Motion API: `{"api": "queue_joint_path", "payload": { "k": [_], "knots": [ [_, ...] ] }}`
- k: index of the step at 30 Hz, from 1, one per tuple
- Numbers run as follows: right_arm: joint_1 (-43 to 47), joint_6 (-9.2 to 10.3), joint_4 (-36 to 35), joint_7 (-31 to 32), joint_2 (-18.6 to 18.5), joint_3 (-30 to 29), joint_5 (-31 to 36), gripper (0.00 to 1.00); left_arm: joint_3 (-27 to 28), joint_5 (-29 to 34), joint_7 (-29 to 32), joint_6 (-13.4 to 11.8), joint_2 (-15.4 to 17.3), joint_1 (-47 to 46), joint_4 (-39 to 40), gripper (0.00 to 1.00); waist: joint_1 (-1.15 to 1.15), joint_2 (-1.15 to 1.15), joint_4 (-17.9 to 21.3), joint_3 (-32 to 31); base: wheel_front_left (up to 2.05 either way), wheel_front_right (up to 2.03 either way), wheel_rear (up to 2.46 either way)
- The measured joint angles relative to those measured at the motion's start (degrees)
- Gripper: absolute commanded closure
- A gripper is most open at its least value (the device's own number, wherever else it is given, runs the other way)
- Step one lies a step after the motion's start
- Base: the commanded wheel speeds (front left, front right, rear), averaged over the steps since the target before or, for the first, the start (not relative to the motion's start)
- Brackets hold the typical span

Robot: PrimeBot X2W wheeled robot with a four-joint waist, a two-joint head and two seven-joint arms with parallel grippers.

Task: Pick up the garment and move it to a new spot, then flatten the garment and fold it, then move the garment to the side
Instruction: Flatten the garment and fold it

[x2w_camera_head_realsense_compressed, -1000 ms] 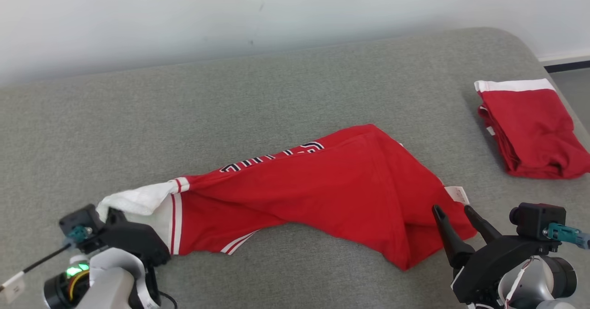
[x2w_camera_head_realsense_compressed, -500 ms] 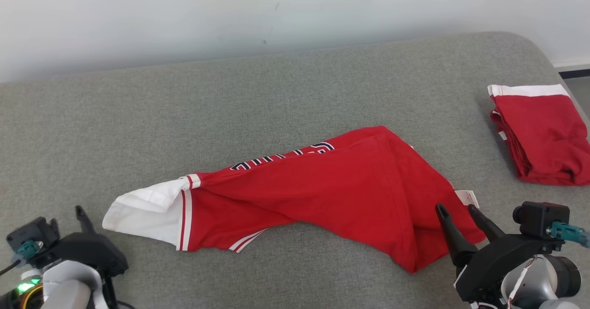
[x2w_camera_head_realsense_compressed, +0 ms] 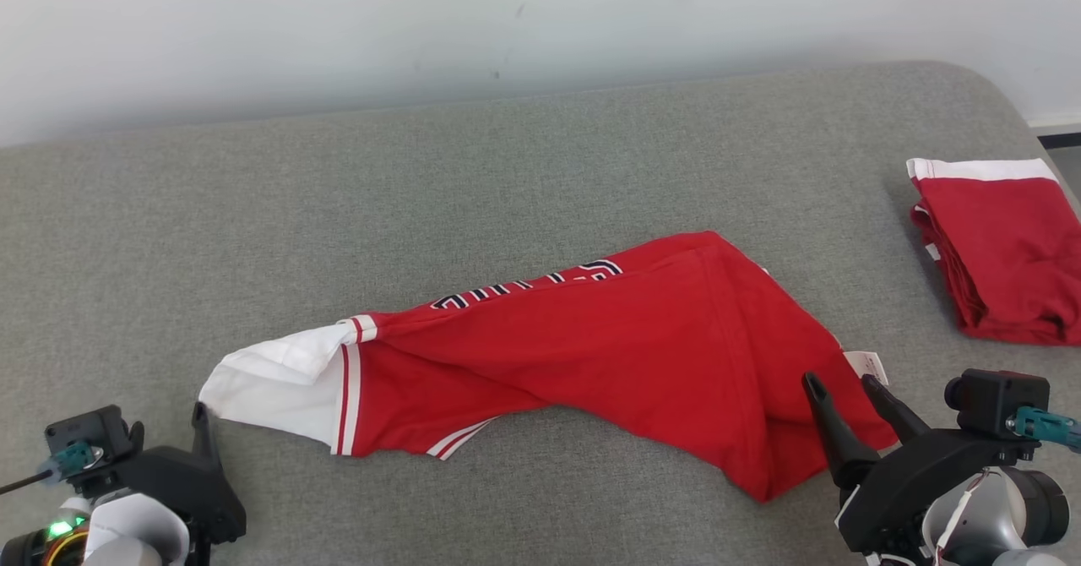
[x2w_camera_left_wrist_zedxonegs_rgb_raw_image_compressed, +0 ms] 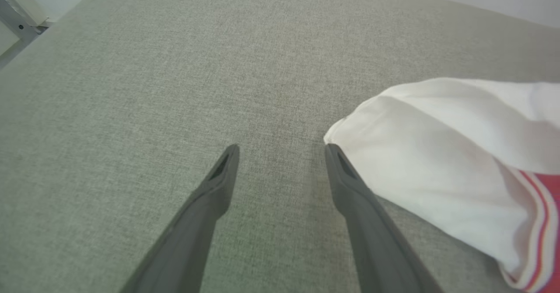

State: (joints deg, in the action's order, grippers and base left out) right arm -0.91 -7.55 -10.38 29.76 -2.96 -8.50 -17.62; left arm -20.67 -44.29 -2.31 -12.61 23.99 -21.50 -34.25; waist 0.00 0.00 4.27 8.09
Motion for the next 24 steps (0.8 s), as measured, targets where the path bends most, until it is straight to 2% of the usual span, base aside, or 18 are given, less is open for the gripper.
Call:
{"api": "queue_joint_path", "payload": {
  "k": [8, 14, 23, 24],
  "knots": [
    [-0.19, 0.00, 0.13, 0.00, 0.00, 0.21, 0.09, 0.00, -0.94, -0.14, 3.26, -2.31, 0.46, 0.97, 5.63, 0.00, 0.00, 0.00, 0.89, 0.39, 0.00, 0.00, 0.00],
    [-0.43, 0.00, 0.12, -0.02, 0.00, 0.29, 0.08, 0.00, -2.31, 0.81, 6.11, -3.53, 1.41, 0.96, 6.82, 0.00, 0.00, 0.00, 1.25, 0.99, 0.00, 0.00, 0.00],
    [-1.79, 0.00, -0.08, 0.25, 0.00, 1.22, 0.62, 0.00, -3.27, 1.32, 8.15, -3.43, 1.40, -1.90, 5.34, 0.00, 0.00, 0.00, 1.69, 2.21, 0.00, 0.00, 0.00],
    [-1.82, 0.00, -0.09, 0.27, 0.00, 1.32, 0.69, 0.00, -3.32, 1.27, 8.29, -3.36, 1.38, -2.05, 5.00, 0.04, 0.00, 0.00, 1.73, 2.32, 0.00, 0.00, 0.00]
  ]
}}
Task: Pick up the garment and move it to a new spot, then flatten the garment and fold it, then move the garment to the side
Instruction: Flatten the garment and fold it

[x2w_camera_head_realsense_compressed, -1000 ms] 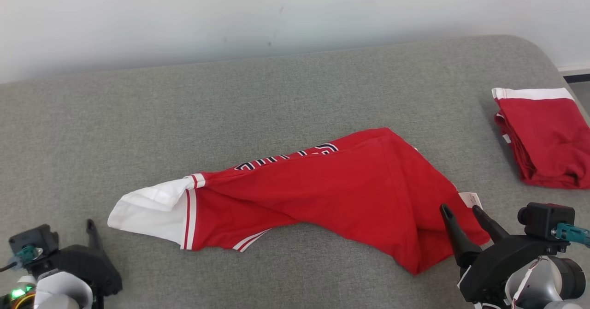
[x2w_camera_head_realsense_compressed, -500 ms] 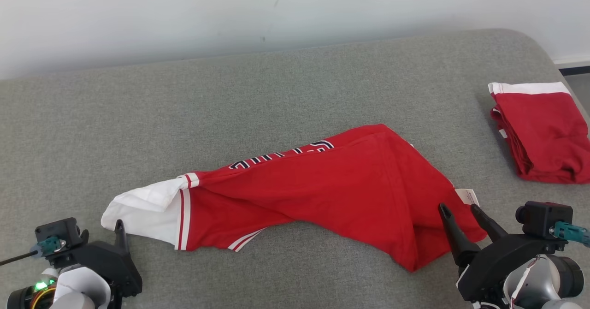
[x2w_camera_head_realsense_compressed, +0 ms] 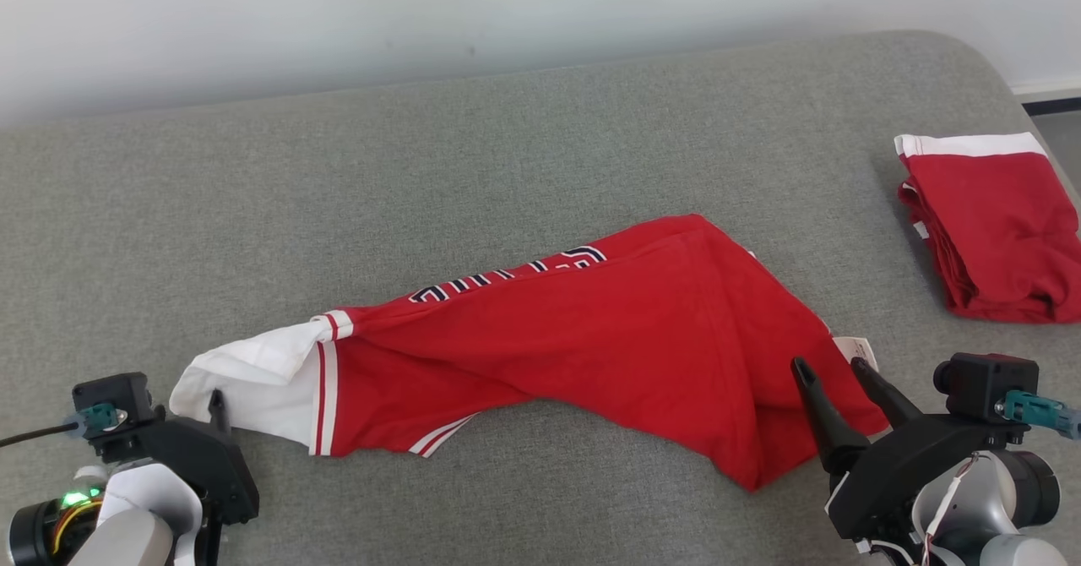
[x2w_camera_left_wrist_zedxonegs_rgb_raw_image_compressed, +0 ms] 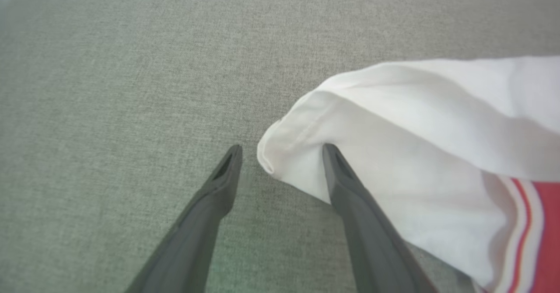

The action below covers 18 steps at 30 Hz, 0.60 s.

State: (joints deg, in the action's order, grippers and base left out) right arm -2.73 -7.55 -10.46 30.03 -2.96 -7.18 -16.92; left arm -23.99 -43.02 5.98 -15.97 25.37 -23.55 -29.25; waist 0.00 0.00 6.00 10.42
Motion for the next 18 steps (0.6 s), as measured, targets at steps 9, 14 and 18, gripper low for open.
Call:
{"api": "queue_joint_path", "payload": {
  "k": [9, 14, 18],
  "knots": [
    [-0.13, 0.00, -0.19, 0.31, 0.00, 0.34, 0.35, 0.00, -0.36, -0.14, 0.25, 1.00, 0.05, -0.96, -1.75, 1.00, 0.00, 0.00, 0.10, 0.33, 0.00, 0.00, 0.00],
    [-2.68, 0.00, -0.63, 3.19, 0.00, 2.44, 3.77, 0.00, -0.54, -0.40, -0.67, 1.43, -0.19, -1.12, -2.35, 1.00, 0.00, 0.00, 0.05, 0.12, 0.00, 0.00, 0.00],
    [-10.10, 0.00, -0.75, 8.84, 0.01, 3.90, 9.27, 0.00, -0.44, -0.46, -1.33, 1.25, -0.19, -0.42, -1.79, 1.00, 0.00, 0.00, 0.44, 0.08, 0.00, 0.00, 0.00]
  ]
}}
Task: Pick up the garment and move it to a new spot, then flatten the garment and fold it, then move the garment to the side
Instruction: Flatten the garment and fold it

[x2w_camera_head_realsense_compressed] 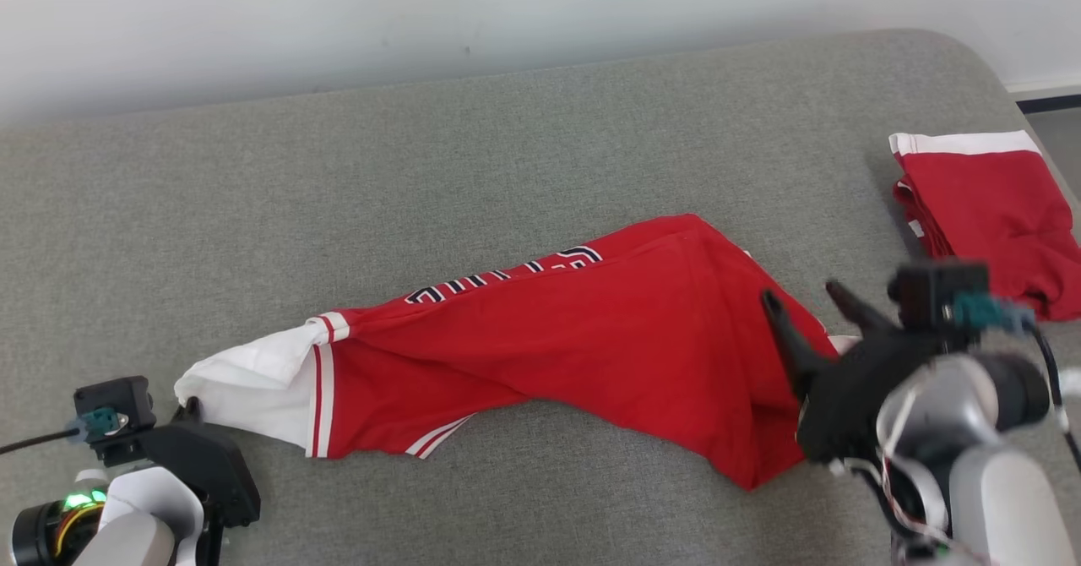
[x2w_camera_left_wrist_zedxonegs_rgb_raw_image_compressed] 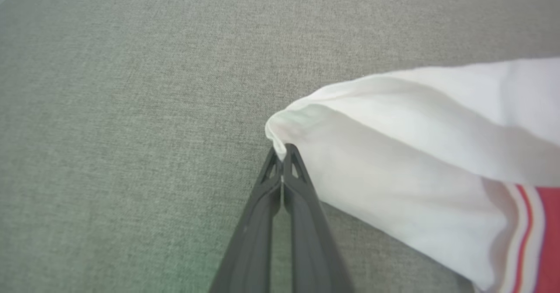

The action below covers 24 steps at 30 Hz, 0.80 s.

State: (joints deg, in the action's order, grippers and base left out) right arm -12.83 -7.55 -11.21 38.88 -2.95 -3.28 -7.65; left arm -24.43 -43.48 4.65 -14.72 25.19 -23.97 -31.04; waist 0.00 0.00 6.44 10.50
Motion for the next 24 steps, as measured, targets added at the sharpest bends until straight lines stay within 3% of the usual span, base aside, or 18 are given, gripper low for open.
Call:
{"api": "queue_joint_path", "payload": {
  "k": [4, 9, 19, 24],
  "knots": [
    [-7.76, 0.00, 5.68, 8.26, -0.43, 0.48, 1.64, 0.00, -0.15, -0.04, -0.02, -0.44, -0.11, 0.49, 0.97, 1.00, 0.00, 0.00, -0.06, 0.32, 0.00, 0.00, 0.00],
    [-18.00, 0.00, 16.59, 13.01, -1.16, 1.81, 0.70, 0.00, -0.68, 0.01, 0.18, -0.76, -0.45, -0.25, 2.19, 1.00, 0.00, 0.00, -0.81, 1.55, 0.00, 0.00, 0.00],
    [-29.95, 0.00, 34.53, 11.23, -1.36, -0.40, 3.38, 0.00, -1.59, 0.63, 0.44, -0.92, -1.29, -3.28, 4.08, 1.00, 0.01, 0.00, -3.30, 4.85, 0.00, 0.00, 0.00],
    [-32.49, 0.00, 38.39, 9.92, -0.80, 1.75, 4.49, 0.02, -1.47, 0.63, 0.12, -1.37, -1.32, -3.68, 4.90, 1.00, 0.01, 0.00, -4.43, 6.47, 0.00, 0.00, 0.00]
  ]
}}
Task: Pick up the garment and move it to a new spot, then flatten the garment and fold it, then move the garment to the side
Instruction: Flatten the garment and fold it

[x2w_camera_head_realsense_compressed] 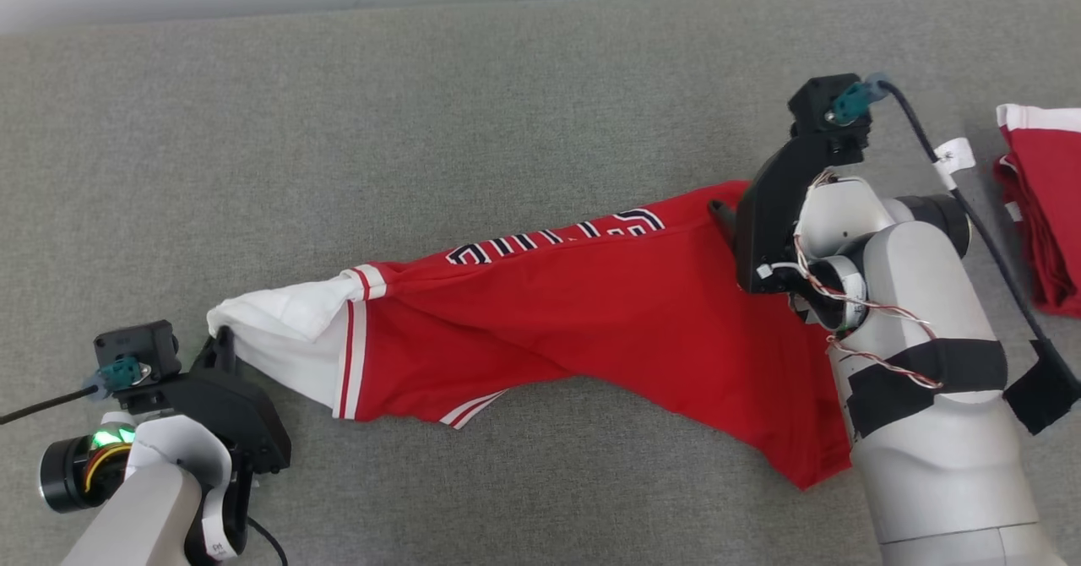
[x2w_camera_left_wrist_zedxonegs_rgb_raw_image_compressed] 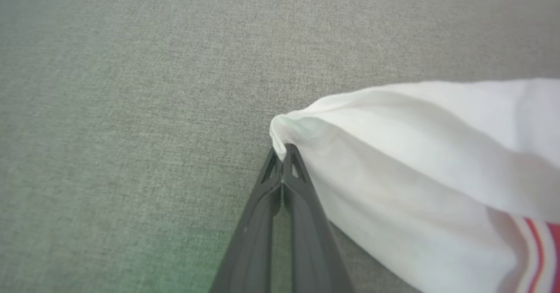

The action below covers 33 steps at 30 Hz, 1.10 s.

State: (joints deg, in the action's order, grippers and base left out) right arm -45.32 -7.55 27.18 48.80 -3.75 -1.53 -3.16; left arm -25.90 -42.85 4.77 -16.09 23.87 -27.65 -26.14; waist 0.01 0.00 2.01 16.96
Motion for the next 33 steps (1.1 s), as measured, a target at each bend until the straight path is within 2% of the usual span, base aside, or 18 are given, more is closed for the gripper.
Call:
{"api": "queue_joint_path", "payload": {
  "k": [5, 12, 23, 24, 25, 26, 27, 28, 30, 33],
  "knots": [
    [0.14, 0.00, 0.58, -0.88, 0.12, 0.44, 1.44, 0.00, 0.37, -0.02, -0.07, -0.52, 0.48, 0.01, 0.85, 1.00, 0.00, 0.00, -0.22, 0.85, 0.00, 0.00, 0.00],
    [2.43, 0.00, -2.63, -3.24, 0.21, 0.07, 4.19, 0.00, 1.00, -0.11, 0.21, -1.54, 1.54, 0.13, 2.32, 1.00, -0.01, 0.00, 0.42, 1.46, 0.00, 0.00, 0.00],
    [5.53, 0.00, -6.99, -3.92, 0.64, 1.38, 3.63, 0.00, 1.27, -0.29, 0.86, -2.55, 2.49, 0.68, 4.31, 1.00, 0.00, 0.00, 0.97, 2.34, 0.00, 0.00, 0.00],
    [5.54, 0.00, -7.12, -3.71, 0.64, 1.78, 3.28, 0.15, 1.27, -0.33, 0.87, -2.55, 2.50, 0.68, 4.36, 1.00, -0.01, 0.00, 0.93, 2.37, 0.00, 0.00, 0.00],
    [5.60, 0.00, -7.30, -3.46, 0.67, 2.09, 3.05, 0.18, 1.27, -0.44, 0.87, -2.55, 2.50, 0.68, 4.41, 1.00, -0.01, 0.00, 0.89, 2.40, 0.00, 0.00, 0.00],
    [5.69, 0.00, -7.50, -3.41, 0.69, 2.30, 3.05, 0.50, 1.26, -0.47, 0.87, -2.55, 2.50, 0.67, 4.43, 1.00, -0.01, 0.00, 0.84, 2.41, 0.00, 0.00, 0.00],
    [5.77, 0.00, -7.71, -3.32, 0.71, 2.44, 3.05, 0.57, 1.24, -0.49, 0.87, -2.55, 2.49, 0.66, 4.43, 1.00, -0.01, 0.00, 0.78, 2.41, 0.00, 0.00, 0.00],
    [5.87, 0.00, -7.89, -3.09, 0.73, 2.55, 3.02, 0.69, 1.23, -0.53, 0.87, -2.54, 2.49, 0.66, 4.43, 1.00, -0.01, 0.00, 0.74, 2.38, 0.00, 0.00, 0.00],
    [6.13, 0.00, -8.14, -2.98, 0.73, 2.76, 3.05, 1.00, 1.20, -0.54, 0.87, -2.54, 2.49, 0.66, 4.37, 1.00, 0.00, 0.00, 0.68, 2.29, 0.00, 0.00, 0.00],
    [6.59, 0.00, -8.84, -3.60, 0.73, 3.08, 3.16, 1.00, 1.25, -0.62, 0.49, -2.54, 2.50, 0.68, 4.25, 1.00, 0.00, 0.00, 0.65, 2.04, 0.00, 0.00, 0.00]
  ]
}}
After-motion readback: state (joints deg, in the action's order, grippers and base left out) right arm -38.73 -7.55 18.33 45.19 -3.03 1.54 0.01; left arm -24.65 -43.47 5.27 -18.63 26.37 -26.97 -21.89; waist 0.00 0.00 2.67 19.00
